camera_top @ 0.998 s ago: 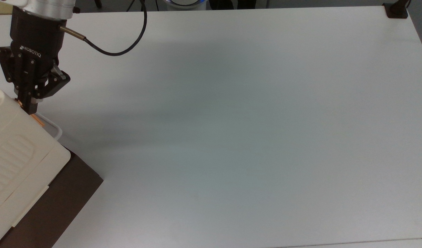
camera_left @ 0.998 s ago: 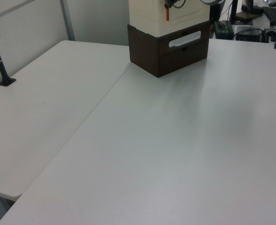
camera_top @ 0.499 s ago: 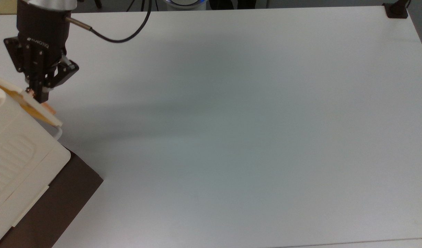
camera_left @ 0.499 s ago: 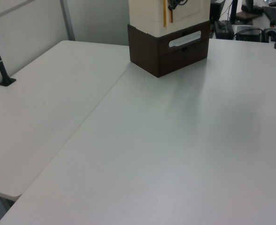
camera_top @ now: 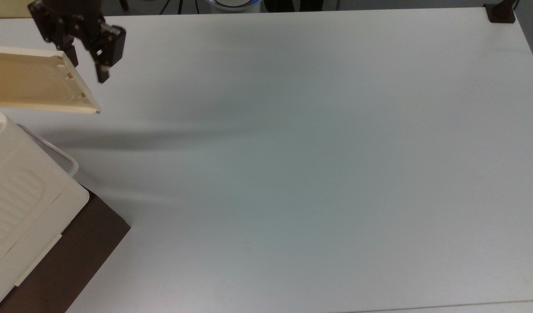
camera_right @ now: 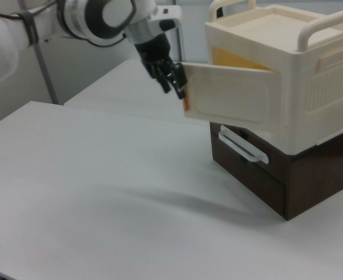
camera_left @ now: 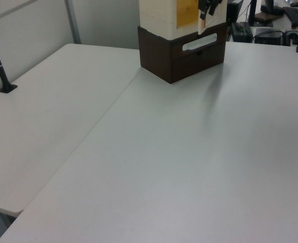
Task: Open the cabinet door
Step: 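Pull the handle and swing the cabinet door outward on its hinge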
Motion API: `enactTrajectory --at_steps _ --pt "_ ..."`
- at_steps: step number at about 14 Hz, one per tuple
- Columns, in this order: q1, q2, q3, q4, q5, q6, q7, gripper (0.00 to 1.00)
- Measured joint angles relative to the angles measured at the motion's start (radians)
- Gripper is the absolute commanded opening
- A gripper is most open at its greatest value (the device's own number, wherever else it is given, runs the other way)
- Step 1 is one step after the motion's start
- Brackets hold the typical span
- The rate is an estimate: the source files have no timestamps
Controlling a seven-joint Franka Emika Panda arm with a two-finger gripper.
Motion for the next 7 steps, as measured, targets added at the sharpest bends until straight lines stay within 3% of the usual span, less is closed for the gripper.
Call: enactTrajectory --at_steps 4,5,7 --pt "0.015 -0.071 0.007 0.005 0.029 -0.110 -0.030 0.92" --pt "0.015 -0.082 0.013 0.009 0.033 -0.135 -0.031 0.99" --pt "0.017 -0.099 0.023 0.020 0.039 -0.191 -0.031 1.00"
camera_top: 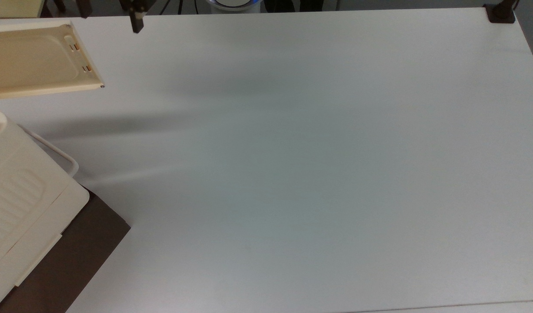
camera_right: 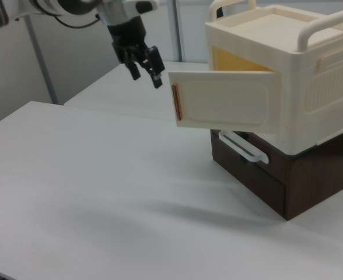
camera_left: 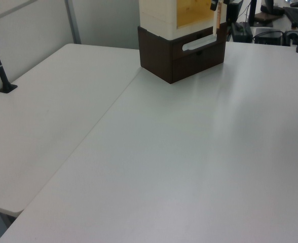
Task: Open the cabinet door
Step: 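Pull the handle and swing the cabinet door outward on its hinge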
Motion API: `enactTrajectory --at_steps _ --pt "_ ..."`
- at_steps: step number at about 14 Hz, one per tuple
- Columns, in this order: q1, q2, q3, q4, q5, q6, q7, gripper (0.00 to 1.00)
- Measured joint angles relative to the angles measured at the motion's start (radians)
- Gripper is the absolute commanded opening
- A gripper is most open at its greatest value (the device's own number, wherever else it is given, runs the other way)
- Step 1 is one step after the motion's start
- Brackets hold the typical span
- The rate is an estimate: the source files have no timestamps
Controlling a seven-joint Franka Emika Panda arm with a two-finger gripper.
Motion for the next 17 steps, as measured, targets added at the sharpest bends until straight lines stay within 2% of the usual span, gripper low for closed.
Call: enactTrajectory --at_steps 4,9,13,17 --pt "0.023 -0.044 0.008 0.046 0.021 -0.029 0.000 1.00" --pt "0.010 -0.024 0.002 0.060 0.021 0.215 0.000 1.00" --pt "-0.031 0.028 -0.007 0.046 0.021 0.261 -0.008 1.00" --pt "-0.072 0.047 -0.009 0.020 0.020 0.213 -0.150 1.00"
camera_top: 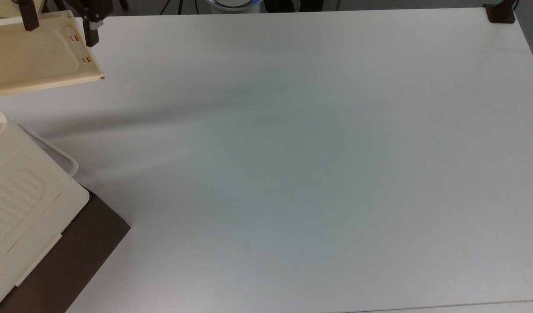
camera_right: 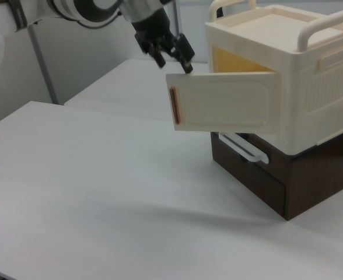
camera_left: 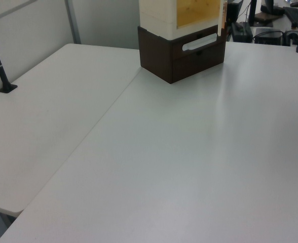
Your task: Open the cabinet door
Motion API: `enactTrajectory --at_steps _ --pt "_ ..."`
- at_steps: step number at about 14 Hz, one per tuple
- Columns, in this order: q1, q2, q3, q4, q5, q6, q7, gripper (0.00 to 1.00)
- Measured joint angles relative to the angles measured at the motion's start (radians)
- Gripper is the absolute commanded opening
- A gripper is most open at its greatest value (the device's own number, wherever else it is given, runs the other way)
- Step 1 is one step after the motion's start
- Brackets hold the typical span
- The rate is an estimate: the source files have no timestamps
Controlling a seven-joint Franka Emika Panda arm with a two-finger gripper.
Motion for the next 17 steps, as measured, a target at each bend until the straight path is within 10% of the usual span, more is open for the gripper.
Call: enactTrajectory --at_steps 10,17 --pt "-0.007 -0.021 -0.005 -0.005 0.001 -0.213 -0.165 1.00" --pt "0.024 -0.022 0.137 -0.064 -0.010 -0.309 -0.099 1.00"
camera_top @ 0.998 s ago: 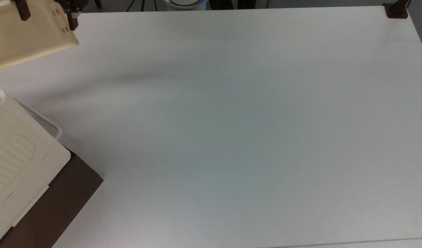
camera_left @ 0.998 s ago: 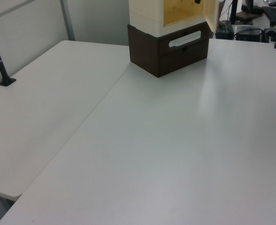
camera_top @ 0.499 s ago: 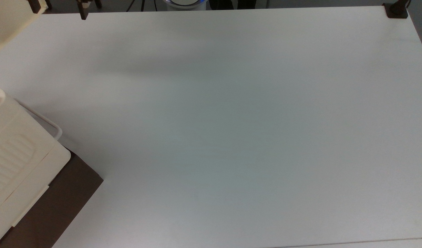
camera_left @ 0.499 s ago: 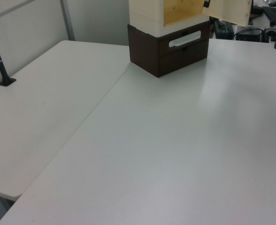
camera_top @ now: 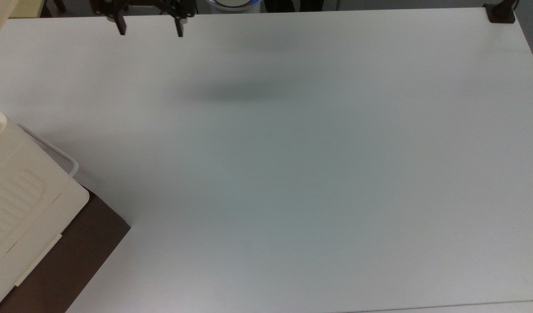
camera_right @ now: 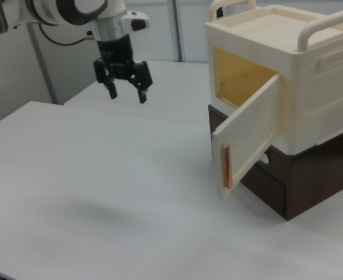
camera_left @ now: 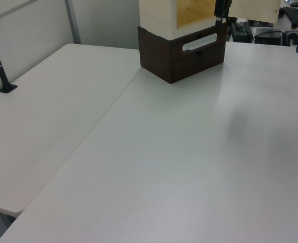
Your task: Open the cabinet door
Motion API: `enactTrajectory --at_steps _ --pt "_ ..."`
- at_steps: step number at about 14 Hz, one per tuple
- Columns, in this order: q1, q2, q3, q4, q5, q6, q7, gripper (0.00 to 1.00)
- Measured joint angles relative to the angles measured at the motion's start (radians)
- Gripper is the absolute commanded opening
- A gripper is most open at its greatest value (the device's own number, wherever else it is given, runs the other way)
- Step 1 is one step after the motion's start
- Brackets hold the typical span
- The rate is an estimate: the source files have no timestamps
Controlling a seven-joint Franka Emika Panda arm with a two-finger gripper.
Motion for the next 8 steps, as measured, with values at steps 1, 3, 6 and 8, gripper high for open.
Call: enactTrajectory --at_steps 1,3,6,8 --pt "0.001 -0.003 0.016 -0.010 0.000 -0.001 0.004 1.00" --pt "0.003 -0.006 0.060 -0.030 -0.015 -0.001 0.023 1.00" --pt "0.032 -0.015 0.083 -0.052 -0.042 -0.001 0.089 1.00" --pt "0.055 -0.044 0.084 -0.093 -0.046 -0.001 0.160 1.00"
